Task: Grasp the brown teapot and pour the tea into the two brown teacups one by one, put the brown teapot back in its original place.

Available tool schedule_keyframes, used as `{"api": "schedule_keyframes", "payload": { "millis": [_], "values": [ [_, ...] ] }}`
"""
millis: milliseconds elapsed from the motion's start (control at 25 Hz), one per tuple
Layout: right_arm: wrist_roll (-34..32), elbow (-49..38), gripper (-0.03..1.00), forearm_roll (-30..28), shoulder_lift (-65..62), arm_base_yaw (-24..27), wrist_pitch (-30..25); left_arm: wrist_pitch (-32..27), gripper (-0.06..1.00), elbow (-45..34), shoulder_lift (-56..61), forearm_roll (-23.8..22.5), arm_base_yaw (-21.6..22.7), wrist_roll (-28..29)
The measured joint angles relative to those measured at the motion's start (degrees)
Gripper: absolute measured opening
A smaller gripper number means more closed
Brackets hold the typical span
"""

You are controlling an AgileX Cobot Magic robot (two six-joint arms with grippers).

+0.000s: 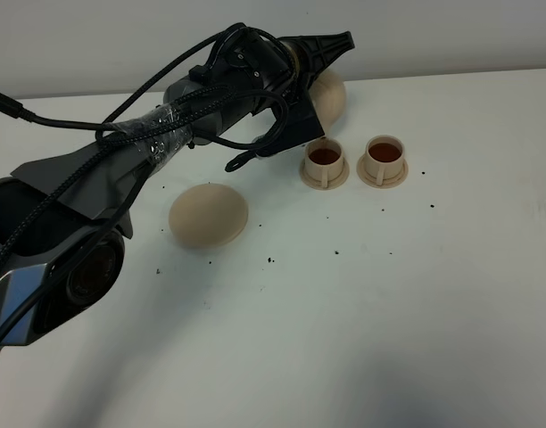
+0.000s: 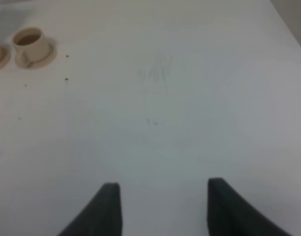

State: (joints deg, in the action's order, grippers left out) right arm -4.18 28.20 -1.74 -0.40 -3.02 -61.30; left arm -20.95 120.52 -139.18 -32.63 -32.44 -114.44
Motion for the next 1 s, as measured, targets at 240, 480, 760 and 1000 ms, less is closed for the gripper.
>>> {"api": "schedule_keyframes", "payload": {
  "millis": [240, 480, 760, 1000],
  "values": [
    [0.0, 0.0, 0.43, 0.0, 0.0, 0.0, 0.0, 0.1, 0.16, 0.0, 0.0, 1.9, 0.0, -3.3],
    [0.0, 0.0, 0.43, 0.0, 0.0, 0.0, 0.0, 0.5, 0.16, 0.0, 0.0, 1.9, 0.0, -3.8],
    [0.0, 0.0, 0.43, 0.0, 0.0, 0.0, 0.0, 0.7, 0.16, 0.0, 0.0, 1.9, 0.0, -4.2],
    [0.0, 0.0, 0.43, 0.0, 0.0, 0.0, 0.0, 1.4, 0.16, 0.0, 0.0, 1.9, 0.0, -4.5]
  ]
}}
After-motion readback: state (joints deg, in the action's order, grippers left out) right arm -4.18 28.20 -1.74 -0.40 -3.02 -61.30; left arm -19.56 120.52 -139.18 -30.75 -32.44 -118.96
